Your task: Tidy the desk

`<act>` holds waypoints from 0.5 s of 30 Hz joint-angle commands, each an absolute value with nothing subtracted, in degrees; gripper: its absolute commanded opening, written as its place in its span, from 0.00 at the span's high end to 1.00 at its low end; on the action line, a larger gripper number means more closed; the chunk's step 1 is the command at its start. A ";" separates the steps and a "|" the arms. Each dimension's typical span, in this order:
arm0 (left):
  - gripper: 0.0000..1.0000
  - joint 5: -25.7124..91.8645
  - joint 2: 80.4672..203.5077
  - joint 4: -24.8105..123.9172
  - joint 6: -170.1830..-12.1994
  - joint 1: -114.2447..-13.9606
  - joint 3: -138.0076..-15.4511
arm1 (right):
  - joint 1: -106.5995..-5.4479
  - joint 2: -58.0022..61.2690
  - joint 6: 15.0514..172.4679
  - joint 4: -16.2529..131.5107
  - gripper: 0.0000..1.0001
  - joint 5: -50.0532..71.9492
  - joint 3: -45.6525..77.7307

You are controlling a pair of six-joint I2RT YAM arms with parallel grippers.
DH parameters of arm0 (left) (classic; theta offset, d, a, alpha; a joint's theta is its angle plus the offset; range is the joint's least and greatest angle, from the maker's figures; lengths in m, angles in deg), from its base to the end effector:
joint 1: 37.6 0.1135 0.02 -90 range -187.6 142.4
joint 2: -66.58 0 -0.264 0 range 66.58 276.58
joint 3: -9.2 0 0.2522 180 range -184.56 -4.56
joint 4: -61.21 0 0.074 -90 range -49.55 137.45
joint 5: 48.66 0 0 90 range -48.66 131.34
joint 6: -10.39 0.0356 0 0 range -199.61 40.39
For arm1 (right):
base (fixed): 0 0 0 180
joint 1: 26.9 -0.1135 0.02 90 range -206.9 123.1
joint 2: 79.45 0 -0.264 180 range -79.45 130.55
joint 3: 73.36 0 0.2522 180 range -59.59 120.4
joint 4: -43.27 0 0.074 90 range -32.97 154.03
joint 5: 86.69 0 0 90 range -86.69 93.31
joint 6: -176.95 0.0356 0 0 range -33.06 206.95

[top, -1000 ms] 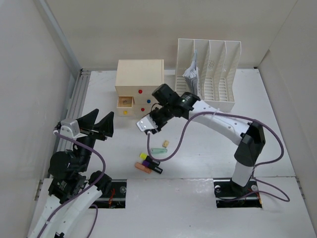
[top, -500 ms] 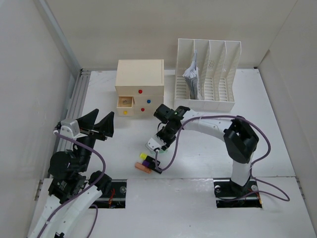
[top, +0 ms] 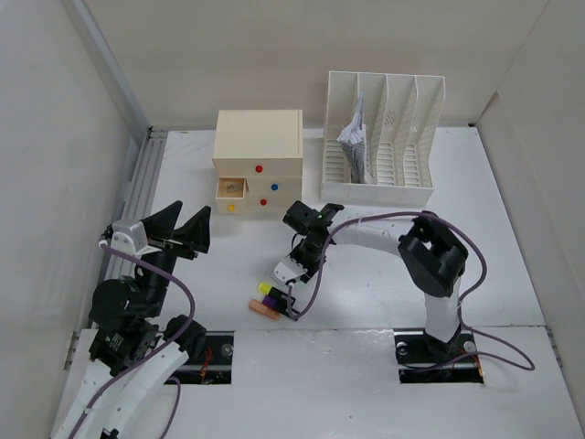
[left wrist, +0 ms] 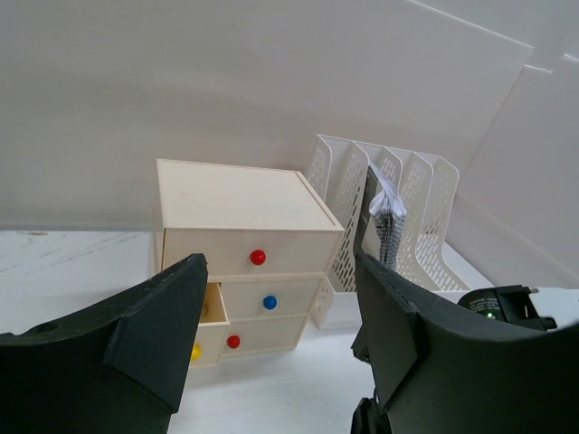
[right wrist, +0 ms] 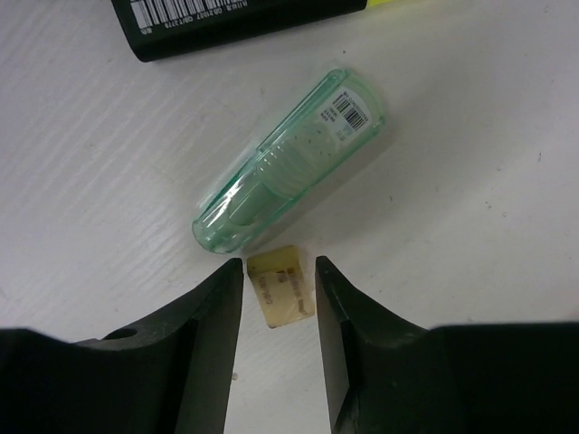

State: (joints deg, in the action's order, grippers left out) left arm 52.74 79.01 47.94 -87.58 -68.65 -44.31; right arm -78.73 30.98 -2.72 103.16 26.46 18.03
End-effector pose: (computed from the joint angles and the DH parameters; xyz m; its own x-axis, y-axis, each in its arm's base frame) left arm 0.0453 -0.0190 0.3869 0.3465 -0.3673 -0.8632 0.4078 0.8876 -0.2140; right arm 0.2183 0.3004 0.1739 0.7660 -0.5133 -0.3869 -0.6109 -0.7686 -0.1898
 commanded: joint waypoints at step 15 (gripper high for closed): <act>0.36 52.76 78.62 49.91 -87.52 -68.80 -44.11 | -79.02 34.81 0.28 100.54 0.93 21.94 20.64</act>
State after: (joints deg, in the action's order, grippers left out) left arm 52.76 79.01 47.96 -87.58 -68.65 -44.31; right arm -78.82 32.56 -1.39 101.55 23.47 18.97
